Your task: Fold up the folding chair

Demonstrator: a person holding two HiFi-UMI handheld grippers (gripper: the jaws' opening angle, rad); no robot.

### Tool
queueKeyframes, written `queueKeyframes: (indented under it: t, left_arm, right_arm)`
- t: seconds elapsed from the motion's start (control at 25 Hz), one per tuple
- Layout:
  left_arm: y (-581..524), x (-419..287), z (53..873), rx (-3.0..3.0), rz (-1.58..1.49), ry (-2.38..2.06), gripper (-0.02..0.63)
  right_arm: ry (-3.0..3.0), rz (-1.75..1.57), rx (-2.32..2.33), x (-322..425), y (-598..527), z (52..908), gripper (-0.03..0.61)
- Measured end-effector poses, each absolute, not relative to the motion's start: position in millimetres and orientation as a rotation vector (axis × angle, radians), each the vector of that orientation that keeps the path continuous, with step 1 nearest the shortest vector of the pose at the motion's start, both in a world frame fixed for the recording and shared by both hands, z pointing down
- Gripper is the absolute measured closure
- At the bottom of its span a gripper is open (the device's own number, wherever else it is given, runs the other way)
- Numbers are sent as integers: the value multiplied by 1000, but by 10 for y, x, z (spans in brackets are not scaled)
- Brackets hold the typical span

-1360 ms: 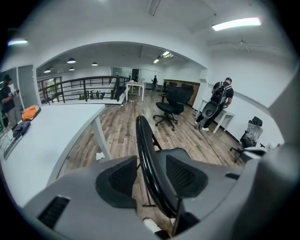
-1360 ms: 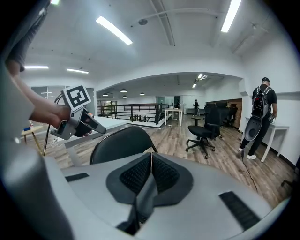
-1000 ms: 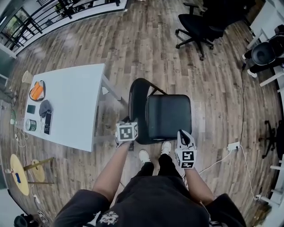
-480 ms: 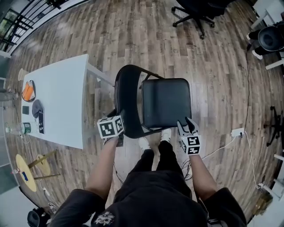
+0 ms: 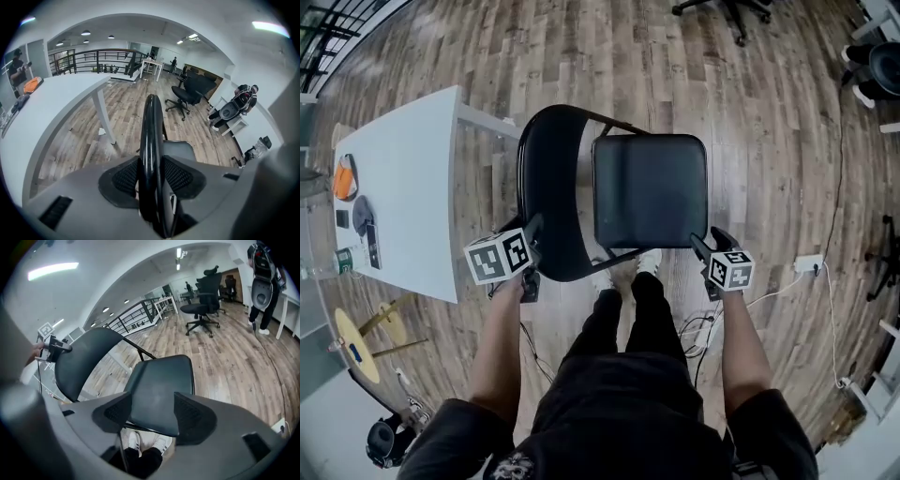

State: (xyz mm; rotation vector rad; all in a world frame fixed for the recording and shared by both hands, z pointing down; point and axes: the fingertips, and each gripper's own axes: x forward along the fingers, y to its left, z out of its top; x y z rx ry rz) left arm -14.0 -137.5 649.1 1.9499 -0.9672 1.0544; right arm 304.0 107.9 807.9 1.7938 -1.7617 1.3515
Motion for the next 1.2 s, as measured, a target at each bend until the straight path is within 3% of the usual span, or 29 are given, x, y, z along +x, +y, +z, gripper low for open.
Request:
queueKeyframes:
  t: [0.52,1.04,1.2]
  left_arm:
    - [-1632,136,6801,1936,1043,-944,463]
    - [-1518,131,7080,1883,1108,-842,474]
    - [-1619,117,7059,1928,1117,-867,474]
  right_arm:
    - [-1692,1737,1564,3642,1058,9578,291]
    - [-1756,2136,1320,3537,1120,10483,280]
    - [-1825,2240,1212,3509,1109,10592,227]
